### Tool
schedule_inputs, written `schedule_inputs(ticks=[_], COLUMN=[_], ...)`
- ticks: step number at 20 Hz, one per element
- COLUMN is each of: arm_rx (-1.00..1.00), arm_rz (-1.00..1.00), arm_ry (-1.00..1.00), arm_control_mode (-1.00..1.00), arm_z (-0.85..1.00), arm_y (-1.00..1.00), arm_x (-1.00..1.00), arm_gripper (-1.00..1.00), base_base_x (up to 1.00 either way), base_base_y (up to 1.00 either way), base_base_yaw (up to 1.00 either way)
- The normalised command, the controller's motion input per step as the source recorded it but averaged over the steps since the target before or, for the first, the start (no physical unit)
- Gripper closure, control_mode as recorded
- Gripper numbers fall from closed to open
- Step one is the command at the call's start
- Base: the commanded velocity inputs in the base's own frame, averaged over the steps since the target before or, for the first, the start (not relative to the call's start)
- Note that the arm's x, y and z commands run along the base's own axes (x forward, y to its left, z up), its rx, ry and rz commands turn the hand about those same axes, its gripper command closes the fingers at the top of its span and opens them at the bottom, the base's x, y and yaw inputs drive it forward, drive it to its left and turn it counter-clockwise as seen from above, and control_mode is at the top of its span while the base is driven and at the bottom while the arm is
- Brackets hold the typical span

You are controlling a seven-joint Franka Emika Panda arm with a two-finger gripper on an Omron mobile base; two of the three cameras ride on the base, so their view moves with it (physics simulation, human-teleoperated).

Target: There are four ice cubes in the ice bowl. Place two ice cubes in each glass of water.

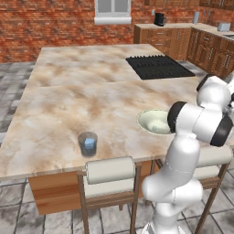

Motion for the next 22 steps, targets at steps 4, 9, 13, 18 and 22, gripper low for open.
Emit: schedule_inputs(ticks=[4,9,13,18,22], arm_rx=[-0.01,-0.16,-0.19,-0.13,-0.02], arm_rz=[0.0,0.18,0.25,0.36,0.39], arm_ry=[-0.05,0.03,0.06,0.04,0.01], arm_control_mode=[-1.0,-1.0,-1.0,-1.0,-1.0], arm_z=[0.73,0.42,0.12,0.0,0.0], arm_y=[0.53,0.87,0.94,0.81,0.47], arm_x=[-0.52,-0.64,-0.56,-0.36,-0.04], arm_gripper=[-1.0,-1.0,-1.0,-1.0,-1.0], base_base_x=[0.0,0.0,0.0,0.0,0.0], base_base_y=[0.0,0.0,0.0,0.0,0.0], base_base_yaw=[0.0,0.0,0.0,0.0,0.0])
